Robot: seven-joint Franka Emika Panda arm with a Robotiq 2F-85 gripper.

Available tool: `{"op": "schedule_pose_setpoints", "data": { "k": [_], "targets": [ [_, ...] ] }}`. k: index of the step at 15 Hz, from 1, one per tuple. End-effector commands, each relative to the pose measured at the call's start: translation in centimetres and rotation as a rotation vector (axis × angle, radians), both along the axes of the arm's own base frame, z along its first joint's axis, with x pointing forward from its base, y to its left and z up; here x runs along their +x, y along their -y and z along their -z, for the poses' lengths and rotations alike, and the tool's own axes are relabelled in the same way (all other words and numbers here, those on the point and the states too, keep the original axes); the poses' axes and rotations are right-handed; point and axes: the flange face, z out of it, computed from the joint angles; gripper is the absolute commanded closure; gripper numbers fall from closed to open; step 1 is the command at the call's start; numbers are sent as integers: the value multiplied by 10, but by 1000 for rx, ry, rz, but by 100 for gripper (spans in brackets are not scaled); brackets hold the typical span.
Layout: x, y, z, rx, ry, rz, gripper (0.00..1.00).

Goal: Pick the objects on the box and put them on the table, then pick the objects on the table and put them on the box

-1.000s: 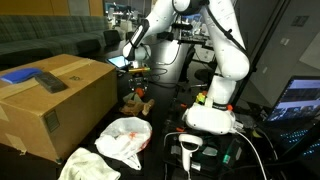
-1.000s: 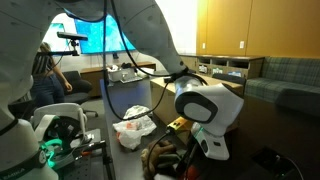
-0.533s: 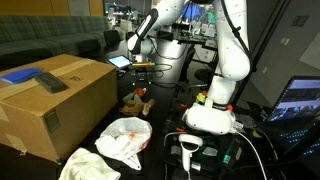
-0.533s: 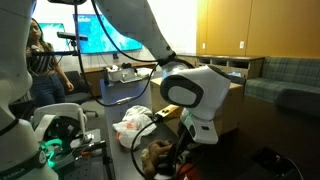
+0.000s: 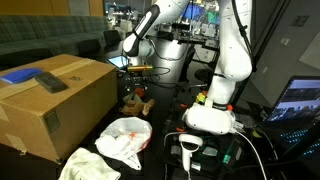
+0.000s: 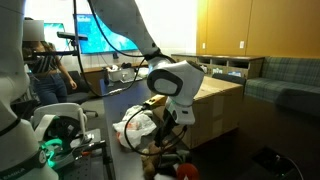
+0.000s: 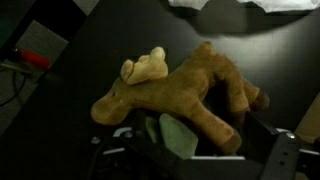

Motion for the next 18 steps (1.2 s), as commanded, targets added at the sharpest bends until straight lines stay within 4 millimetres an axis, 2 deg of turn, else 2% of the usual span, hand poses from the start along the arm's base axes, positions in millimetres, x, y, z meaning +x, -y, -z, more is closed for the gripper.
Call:
{"op": "schedule_pose_setpoints", "data": {
  "k": [1, 5, 13, 18],
  "targets": [
    [-6, -32, 9, 19, 22, 18, 0],
    [-13, -50, 23, 12, 27, 28, 0],
    [-15, -52, 47, -56, 56, 34, 0],
    [-21, -51, 73, -82, 61, 56, 0]
  ]
}}
